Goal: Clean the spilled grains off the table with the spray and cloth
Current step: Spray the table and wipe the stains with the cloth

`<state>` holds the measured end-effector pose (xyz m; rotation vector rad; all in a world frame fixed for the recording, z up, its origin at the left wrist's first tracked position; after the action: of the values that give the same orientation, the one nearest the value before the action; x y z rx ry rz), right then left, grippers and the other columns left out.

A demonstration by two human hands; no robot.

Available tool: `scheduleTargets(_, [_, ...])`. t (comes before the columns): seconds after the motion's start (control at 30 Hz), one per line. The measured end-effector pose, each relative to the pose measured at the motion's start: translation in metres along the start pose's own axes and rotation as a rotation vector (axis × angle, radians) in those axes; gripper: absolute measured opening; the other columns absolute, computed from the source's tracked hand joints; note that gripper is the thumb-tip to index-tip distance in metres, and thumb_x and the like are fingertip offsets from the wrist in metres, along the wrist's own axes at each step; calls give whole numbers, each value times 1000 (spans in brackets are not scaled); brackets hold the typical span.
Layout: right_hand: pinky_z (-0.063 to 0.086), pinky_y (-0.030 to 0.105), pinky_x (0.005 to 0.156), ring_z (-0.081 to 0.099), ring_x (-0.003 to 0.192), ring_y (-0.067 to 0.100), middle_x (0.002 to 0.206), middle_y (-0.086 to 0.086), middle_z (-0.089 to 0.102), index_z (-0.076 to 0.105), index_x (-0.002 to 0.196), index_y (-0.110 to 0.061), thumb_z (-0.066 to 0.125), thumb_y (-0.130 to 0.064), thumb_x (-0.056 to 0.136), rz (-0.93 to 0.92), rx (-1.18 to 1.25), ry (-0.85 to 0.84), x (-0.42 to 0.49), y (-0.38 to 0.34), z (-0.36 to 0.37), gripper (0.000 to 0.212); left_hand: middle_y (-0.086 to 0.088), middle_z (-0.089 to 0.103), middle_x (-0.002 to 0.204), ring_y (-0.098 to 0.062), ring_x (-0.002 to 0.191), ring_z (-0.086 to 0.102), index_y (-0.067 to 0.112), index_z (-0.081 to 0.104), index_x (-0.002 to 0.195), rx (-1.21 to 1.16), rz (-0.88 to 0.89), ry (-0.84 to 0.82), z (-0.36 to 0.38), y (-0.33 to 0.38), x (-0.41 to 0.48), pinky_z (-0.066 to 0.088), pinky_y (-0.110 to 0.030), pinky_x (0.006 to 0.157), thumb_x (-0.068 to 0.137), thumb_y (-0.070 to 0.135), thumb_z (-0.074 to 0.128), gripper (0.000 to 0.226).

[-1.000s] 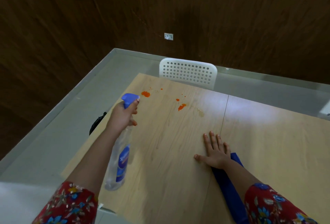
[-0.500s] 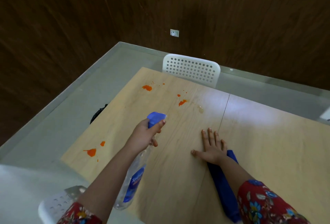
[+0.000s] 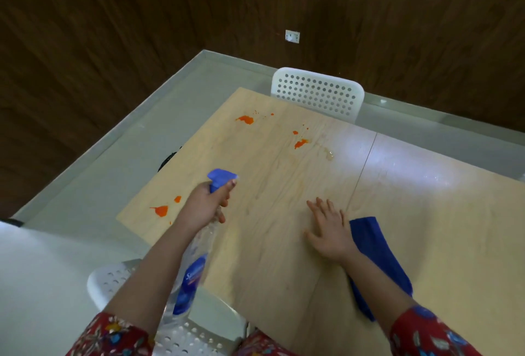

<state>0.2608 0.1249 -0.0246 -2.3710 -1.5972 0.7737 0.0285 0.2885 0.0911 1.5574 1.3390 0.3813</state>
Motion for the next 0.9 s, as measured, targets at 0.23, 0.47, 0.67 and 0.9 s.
scheduleTargets(0.23, [-17, 39, 116, -29, 143, 12, 156, -5, -32, -14, 151, -37, 30, -53, 100, -34, -86, -116, -15, 0, 28, 69, -6, 61, 77, -23, 46, 59, 11, 58, 82, 34, -30, 230, -64, -19, 8, 48, -33, 60, 90, 49, 59, 39])
scheduleTargets(0.47, [-17, 40, 116, -30, 143, 13, 154, -7, -35, -16, 151, -38, 30, -54, 100, -27, -109, -143, -14, 3, 31, 71, -9, 64, 80, -28, 52, 62, 8, 55, 84, 90, -138, 335, -110, -47, -3, 53, -39, 65, 89, 52, 59, 45])
scheduleTargets(0.67, [-17, 41, 116, -30, 143, 14, 153, -7, -37, -18, 150, -39, 17, -63, 88, -27, -110, -148, -13, 3, 32, 75, -9, 57, 69, -26, 48, 53, 2, 59, 81, 13, -231, 211, -100, -52, -21, 44, -30, 56, 90, 46, 62, 45])
scheduleTargets(0.9, [-15, 41, 117, -24, 146, 12, 158, -8, -27, -6, 153, -39, 39, -56, 95, -26, -37, -135, -12, 2, 28, 75, -10, 57, 78, -19, 52, 54, 9, 58, 78, -84, -137, -67, -44, -43, -57, 47, -29, 49, 90, 41, 62, 35])
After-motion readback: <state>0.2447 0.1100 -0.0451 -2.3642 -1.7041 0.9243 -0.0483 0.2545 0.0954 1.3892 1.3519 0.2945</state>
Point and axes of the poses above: each hand's wrist, its own x-axis towards the middle knuckle, its own z-axis out of the palm, y = z × x, the point moved 2 cm from there along x, towards the middle knuckle
